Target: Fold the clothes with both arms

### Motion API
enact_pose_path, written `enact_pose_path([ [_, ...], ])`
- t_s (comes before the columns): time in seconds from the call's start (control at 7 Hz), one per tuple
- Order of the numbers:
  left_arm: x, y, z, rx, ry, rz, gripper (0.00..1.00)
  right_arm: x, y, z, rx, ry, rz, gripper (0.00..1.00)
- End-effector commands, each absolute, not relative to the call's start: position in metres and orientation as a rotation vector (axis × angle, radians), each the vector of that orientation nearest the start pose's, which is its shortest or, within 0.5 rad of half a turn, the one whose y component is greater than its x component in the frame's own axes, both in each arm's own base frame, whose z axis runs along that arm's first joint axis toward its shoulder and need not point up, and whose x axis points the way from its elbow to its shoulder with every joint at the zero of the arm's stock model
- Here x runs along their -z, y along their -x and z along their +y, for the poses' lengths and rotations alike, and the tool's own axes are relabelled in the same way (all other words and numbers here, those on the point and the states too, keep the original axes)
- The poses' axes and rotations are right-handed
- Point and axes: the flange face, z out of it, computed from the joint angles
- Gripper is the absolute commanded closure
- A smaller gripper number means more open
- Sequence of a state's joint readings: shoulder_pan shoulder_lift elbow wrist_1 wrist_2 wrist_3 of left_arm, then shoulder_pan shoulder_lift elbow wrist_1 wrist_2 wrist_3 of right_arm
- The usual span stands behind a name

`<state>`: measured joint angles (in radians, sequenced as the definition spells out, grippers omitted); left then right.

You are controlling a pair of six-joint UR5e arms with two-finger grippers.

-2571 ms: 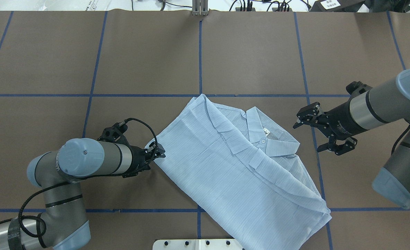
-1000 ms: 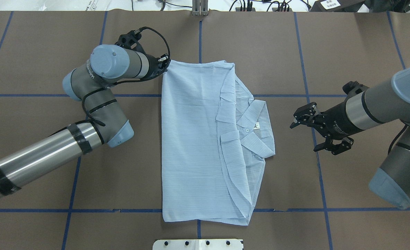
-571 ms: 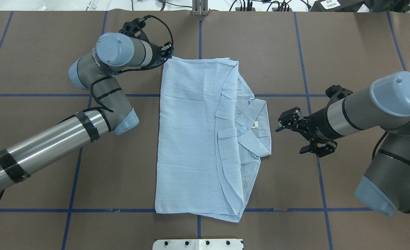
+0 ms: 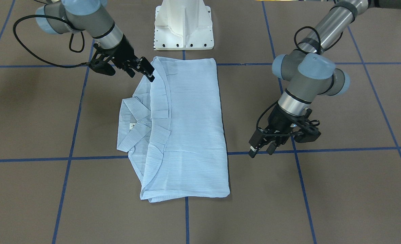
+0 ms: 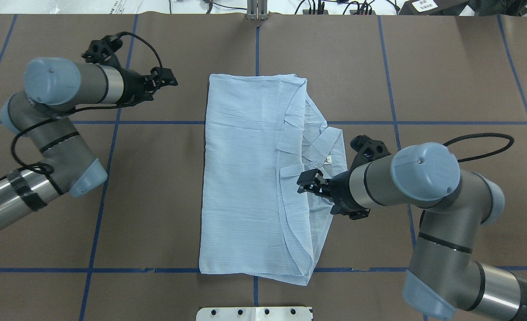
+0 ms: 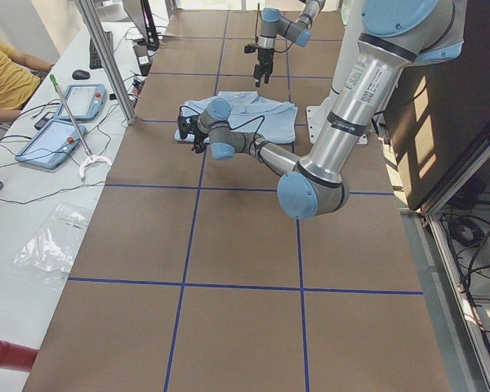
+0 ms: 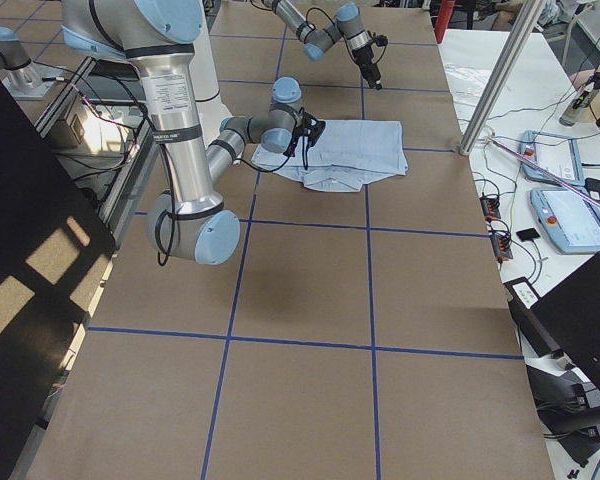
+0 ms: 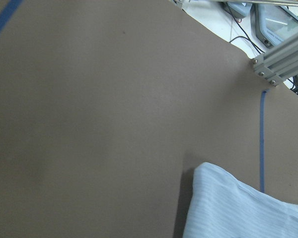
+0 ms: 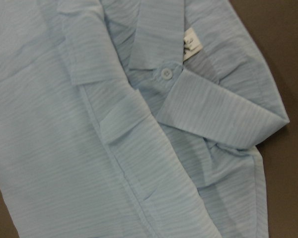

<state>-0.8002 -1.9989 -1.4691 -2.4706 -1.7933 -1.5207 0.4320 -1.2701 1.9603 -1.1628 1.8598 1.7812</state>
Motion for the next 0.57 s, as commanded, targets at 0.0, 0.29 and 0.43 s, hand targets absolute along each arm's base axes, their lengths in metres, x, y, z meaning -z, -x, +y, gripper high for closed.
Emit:
enact_pose_path([
  [0.0,-0.401,-0.332,-0.517,0.458,-0.373,1.166,0.1,-0.261,0.498,-0.303,-0.111,-0.026,-1.015,0.0],
  [0.29,-0.412,-0.322,-0.498,0.356,-0.353,1.162,0.1,-0.238,0.537,-0.275,0.204,-0.236,-0.793,0.0],
  [0.43,-0.41,-0.323,-0.495,0.339,-0.335,1.174,0.1,-0.242,0.551,-0.255,0.254,-0.287,-0.718,0.0],
])
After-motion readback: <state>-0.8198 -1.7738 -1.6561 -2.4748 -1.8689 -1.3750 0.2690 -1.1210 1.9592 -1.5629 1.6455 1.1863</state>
